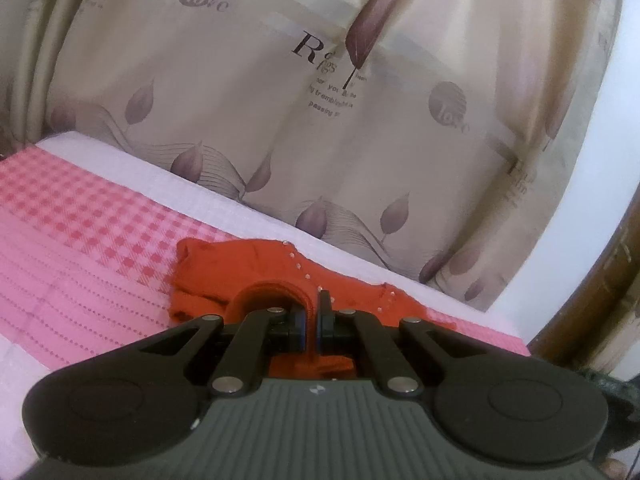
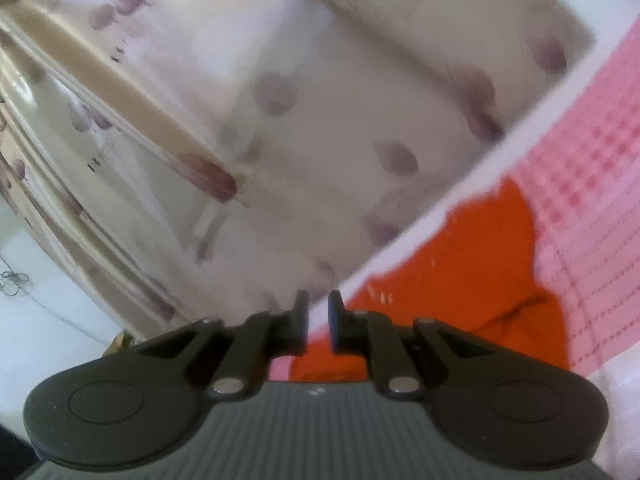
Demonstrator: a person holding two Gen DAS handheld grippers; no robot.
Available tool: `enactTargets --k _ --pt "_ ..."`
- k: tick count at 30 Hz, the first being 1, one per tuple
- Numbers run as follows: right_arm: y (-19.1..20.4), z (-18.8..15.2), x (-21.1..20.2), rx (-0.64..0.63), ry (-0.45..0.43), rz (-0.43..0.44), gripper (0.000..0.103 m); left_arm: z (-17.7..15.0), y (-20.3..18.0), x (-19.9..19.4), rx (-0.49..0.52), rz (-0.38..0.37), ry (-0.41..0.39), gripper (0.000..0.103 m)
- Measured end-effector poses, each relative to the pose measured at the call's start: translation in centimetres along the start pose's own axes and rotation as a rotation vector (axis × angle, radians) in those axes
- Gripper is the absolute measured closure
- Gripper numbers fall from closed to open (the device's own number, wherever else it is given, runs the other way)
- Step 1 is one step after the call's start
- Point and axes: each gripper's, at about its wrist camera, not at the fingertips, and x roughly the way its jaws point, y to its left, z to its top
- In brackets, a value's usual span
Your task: Fold small clothes
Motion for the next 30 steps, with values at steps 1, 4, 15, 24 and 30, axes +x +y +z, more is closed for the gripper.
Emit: enactTargets --k 1,4,15,24,30 --pt "-0.1 0.1 0.1 -0.052 0.021 -0.064 0.086 -0.2 0.0 -0.1 0.006 0.002 0.002 0.099" --pt "-0.7 -0.4 1.3 -0.196 0.134 -0.16 0.08 -0.9 0.3 -0.6 -0.005 0.003 0.021 0.099" --pt "0.5 -4.0 7.8 -0.556 0.372 -0.247 0.072 -2.9 1.5 -2.5 -0.024 0.012 0.044 0.099" --pt "1.6 -5.4 9.4 -0.757 0.402 -0.319 0.098 -2.9 2.0 -2.1 -0.033 0.015 0.049 0.099" --pt "2.1 -5.4 7.2 -0.734 0.332 -0.297 0.101 -3.0 1.9 -2.1 -0.028 0.015 0.043 0.099"
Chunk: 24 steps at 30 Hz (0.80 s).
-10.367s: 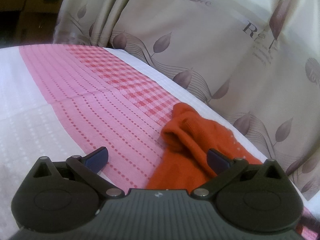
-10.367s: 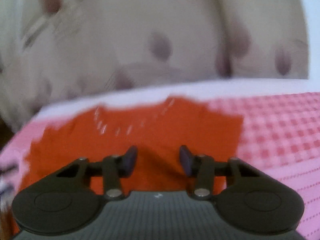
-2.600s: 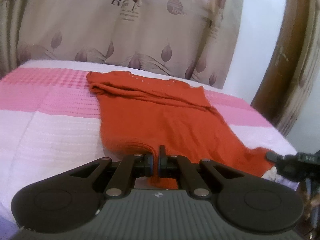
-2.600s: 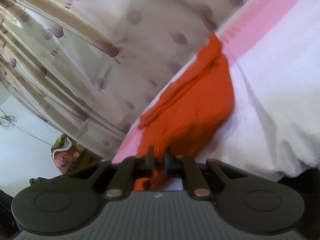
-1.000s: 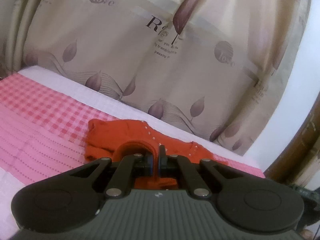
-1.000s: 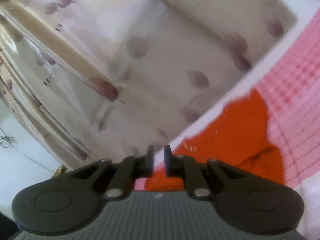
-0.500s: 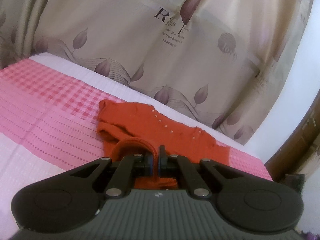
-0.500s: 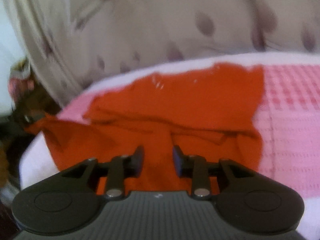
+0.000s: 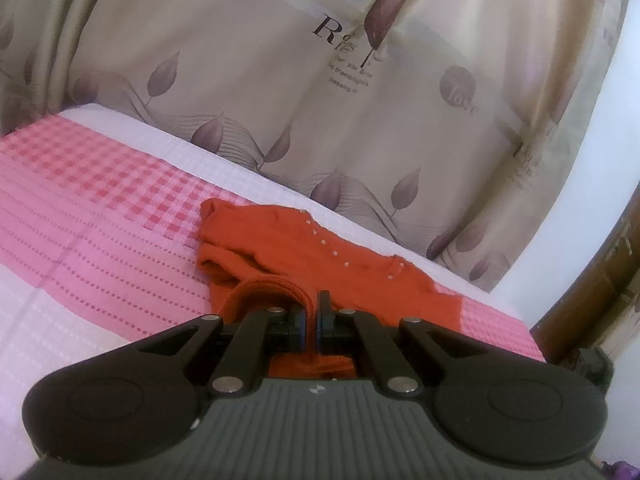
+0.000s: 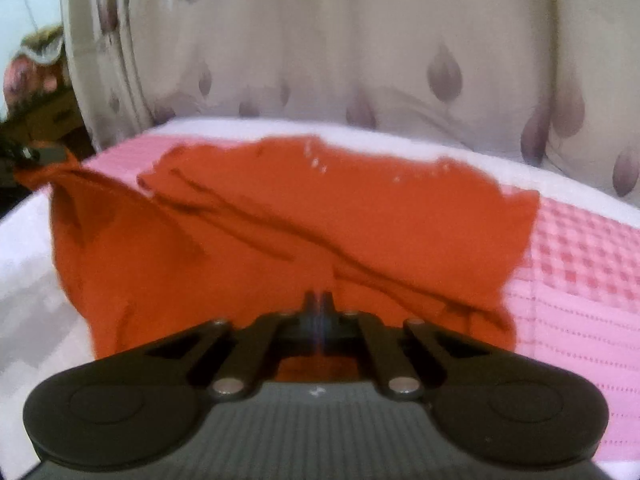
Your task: Fold small clothes
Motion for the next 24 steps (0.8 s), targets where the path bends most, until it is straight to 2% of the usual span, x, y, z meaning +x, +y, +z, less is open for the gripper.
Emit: enactTargets --k 3,4,5,6,7,8,10,11,13,14,15,17,24 --pt "-1.2 0.2 0.0 0.065 -0.015 0.02 0.096 0.0 0.1 0.2 -0.003 -0.001 0.006 0.099" --pt "-1.4 0.4 0.3 0.076 -0.002 0.038 0.086 0.0 0.1 0.2 -0.004 -0.001 0.007 0.099" --pt "-1.5 0.5 0.6 0.07 0.005 0.041 0.065 0.0 0.2 0.2 -0.004 0.0 0.008 0.099" --pt "-1.4 0.7 0.9 0.053 0.006 0.038 0.053 0.0 0.2 0.2 -0.005 0.002 0.009 0.099" --pt "-1.2 0.8 1.3 0.039 0.008 0.041 0.037 0.0 0.2 0.3 -0.006 0.002 0.011 0.099" --pt "-1.1 0.9 1.8 0.03 0.02 0.042 0.035 0.0 0.3 0.3 -0.007 0.002 0.013 0.099" --pt "-0.8 1.1 3.0 0.012 0.053 0.048 0.035 0.0 0.4 0.5 -0.007 0.005 0.017 0.099" --pt "-0.5 1.0 3.4 0.0 0.068 0.067 0.041 0.0 0.6 0.6 -0.01 0.005 0.019 0.099" --pt "0.6 0.7 3.7 -0.066 0.074 0.036 0.06 0.0 0.7 0.7 -0.013 0.007 0.021 0.099" --pt "1.0 0.7 3.7 -0.078 0.072 0.026 0.08 0.0 0.8 0.8 -0.014 0.009 0.022 0.099" --pt "1.1 0.9 3.4 -0.065 0.066 0.017 0.09 0.0 0.9 0.8 -0.016 0.009 0.023 0.099" --pt "1.5 0.9 2.2 -0.07 0.023 -0.013 0.094 0.0 1.0 0.8 -0.019 0.006 0.02 0.099" --pt "0.8 1.9 -2.5 0.011 -0.151 -0.078 0.094 0.5 0.3 0.6 0.001 -0.007 -0.018 0.099"
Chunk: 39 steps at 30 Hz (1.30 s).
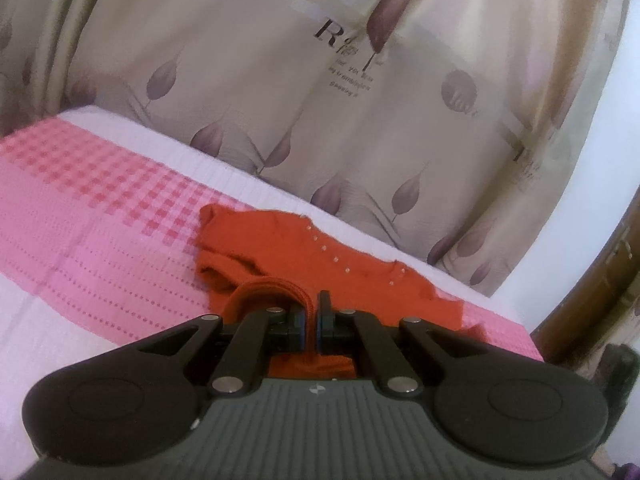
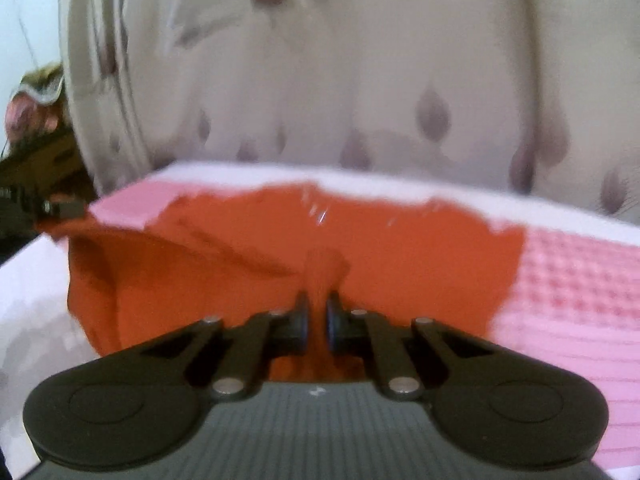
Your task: Fold small clothes
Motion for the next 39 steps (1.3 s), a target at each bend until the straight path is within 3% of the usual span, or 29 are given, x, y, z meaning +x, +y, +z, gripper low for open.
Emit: enactTargets --k 7,14,27,32,34,35,36,37,38,39 --pt "-2.7 3.3 -0.5 0.066 -0.105 -0.075 0.094 2.6 -1.2 2.1 0.024 0.01 -0.05 0.099" --pt "-5.5 5.2 1.8 0.127 -0.154 -0.131 0.094 5.0 -1.9 7.1 0.024 0.054 -0.066 0.099" --pt "-10.5 4.2 7.8 0.221 -0.097 -0.277 0.095 5.1 -0.6 17.6 0.053 0.167 -0.012 0.099" --pt "-11.4 2.7 8.7 0.249 -0.065 -0.294 0.095 4.7 0.5 20.3 0.05 0.122 0.027 0.098" --pt "-10.7 2.3 8.4 0.23 -0.068 -0.287 0.095 4.7 0.6 20.8 0.056 0.117 0.03 0.09" --pt "-10.5 2.3 8.3 0.228 -0.067 -0.265 0.095 4.7 0.6 21.0 0.058 0.119 0.034 0.076" --pt "-10.5 2.2 8.1 0.232 -0.062 -0.237 0.094 4.8 0.7 21.0 0.054 0.122 0.031 0.048" --pt "-10.4 2.1 8.0 0.229 -0.058 -0.227 0.094 4.9 0.9 20.8 0.04 0.126 0.013 0.033" --pt "-10.3 2.1 8.0 0.215 -0.055 -0.223 0.093 5.0 1.0 20.5 0.022 0.127 -0.02 0.009" --pt "-10.1 2.1 8.2 0.19 -0.035 -0.222 0.092 5.0 1.1 19.7 0.002 0.125 -0.07 0.0"
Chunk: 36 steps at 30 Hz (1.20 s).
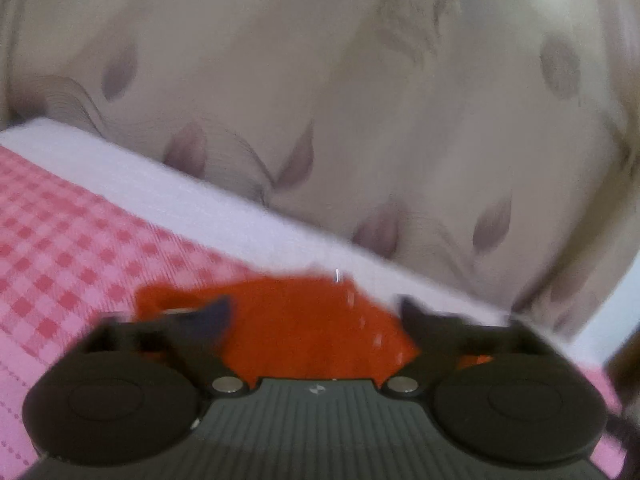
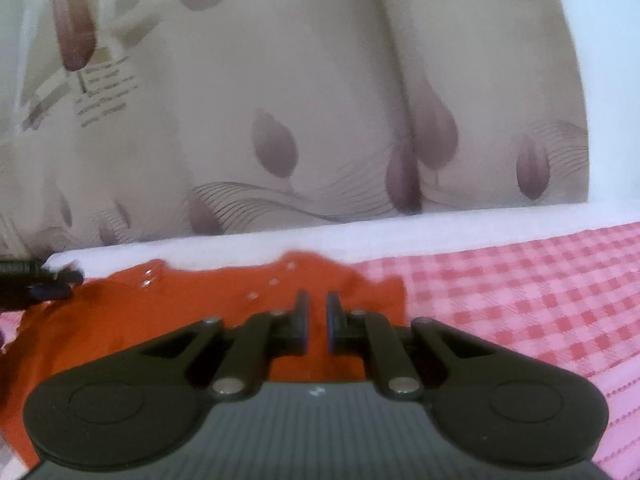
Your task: Fold small clothes
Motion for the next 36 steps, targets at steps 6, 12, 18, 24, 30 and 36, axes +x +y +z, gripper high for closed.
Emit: enactTargets --k 6,12,18,24,30,36 --pt "0.8 0.2 2.3 -0.084 0.13 0.013 0.082 1.4 0.6 -2.5 0.047 -0.021 -0.055 0.0" --pt "1.8 0.1 3.4 -0.16 0.153 0.01 0.095 1.1 3.5 -5.3 0.148 0.06 -0.044 0.0" --pt "0.3 0.1 1.9 -0.155 0.048 -0.14 0.098 -0.6 6.1 -6.8 0.149 0.106 -0.004 0.0" --pt "-1.6 0.1 1.9 -0.036 0.065 -0.125 0.1 -1.3 6.3 -6.3 0.166 0.095 0.043 0.0" --pt "0.4 -0.7 -4.6 0.033 -0.105 -0.043 0.098 -0.9 6.4 -4.3 0.143 0.053 0.155 0.0" --pt "3.9 -4.9 -6.4 -0.018 -0.071 0.077 0.086 -0.7 8.1 -2.7 0.035 -0.001 0.21 0.0"
